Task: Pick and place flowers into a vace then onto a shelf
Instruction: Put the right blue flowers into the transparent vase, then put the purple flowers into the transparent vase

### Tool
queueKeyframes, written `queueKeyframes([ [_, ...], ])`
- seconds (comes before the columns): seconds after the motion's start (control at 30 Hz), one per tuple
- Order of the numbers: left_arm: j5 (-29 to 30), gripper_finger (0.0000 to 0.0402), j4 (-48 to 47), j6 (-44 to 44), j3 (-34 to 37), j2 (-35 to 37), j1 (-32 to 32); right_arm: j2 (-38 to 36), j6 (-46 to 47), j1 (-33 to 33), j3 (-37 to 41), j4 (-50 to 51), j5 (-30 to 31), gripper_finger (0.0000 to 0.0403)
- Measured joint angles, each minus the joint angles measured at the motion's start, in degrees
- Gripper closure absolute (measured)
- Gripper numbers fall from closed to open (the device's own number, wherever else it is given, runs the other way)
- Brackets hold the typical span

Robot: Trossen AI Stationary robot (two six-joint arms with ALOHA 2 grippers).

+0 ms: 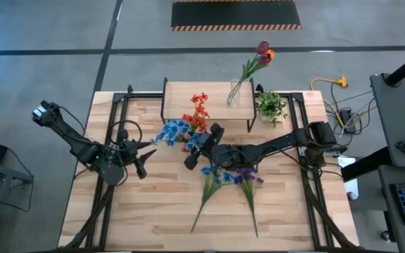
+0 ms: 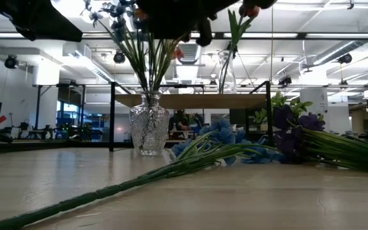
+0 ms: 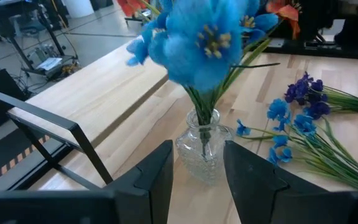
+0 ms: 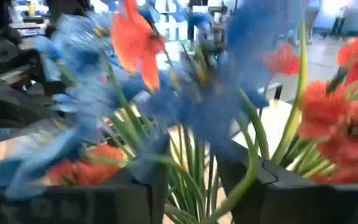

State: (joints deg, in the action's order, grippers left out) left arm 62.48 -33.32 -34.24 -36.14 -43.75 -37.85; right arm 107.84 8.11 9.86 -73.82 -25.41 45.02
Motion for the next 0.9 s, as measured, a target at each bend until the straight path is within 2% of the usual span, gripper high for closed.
queueKeyframes([
  [0.13,-0.94,0.0276,0.06,-0.02,0.00,-0.06,0.00,-3.23,-1.70,0.60,-0.14,5.01,0.40,0.0252],
  [0.3,-0.89,0.0276,-0.03,0.00,0.00,-0.04,0.00,-9.12,7.58,0.64,-0.16,22.55,1.25,0.0222],
  [0.4,-0.49,0.0276,-0.14,0.02,0.00,-0.04,0.00,-12.13,13.87,0.60,-0.16,31.98,-2.12,0.0200],
  [0.57,-0.08,0.0276,-0.14,0.04,0.00,-0.07,0.00,-14.91,15.31,1.33,-0.09,37.31,-7.78,0.0158],
  [0.7,0.19,0.0276,-0.03,0.02,0.00,0.05,0.00,-17.24,15.54,2.83,-0.07,40.73,-8.59,0.0129],
  [0.9,0.17,0.0276,2.12,0.02,0.00,0.15,0.00,-22.23,22.55,5.93,-0.05,55.86,-9.33,0.0110],
])
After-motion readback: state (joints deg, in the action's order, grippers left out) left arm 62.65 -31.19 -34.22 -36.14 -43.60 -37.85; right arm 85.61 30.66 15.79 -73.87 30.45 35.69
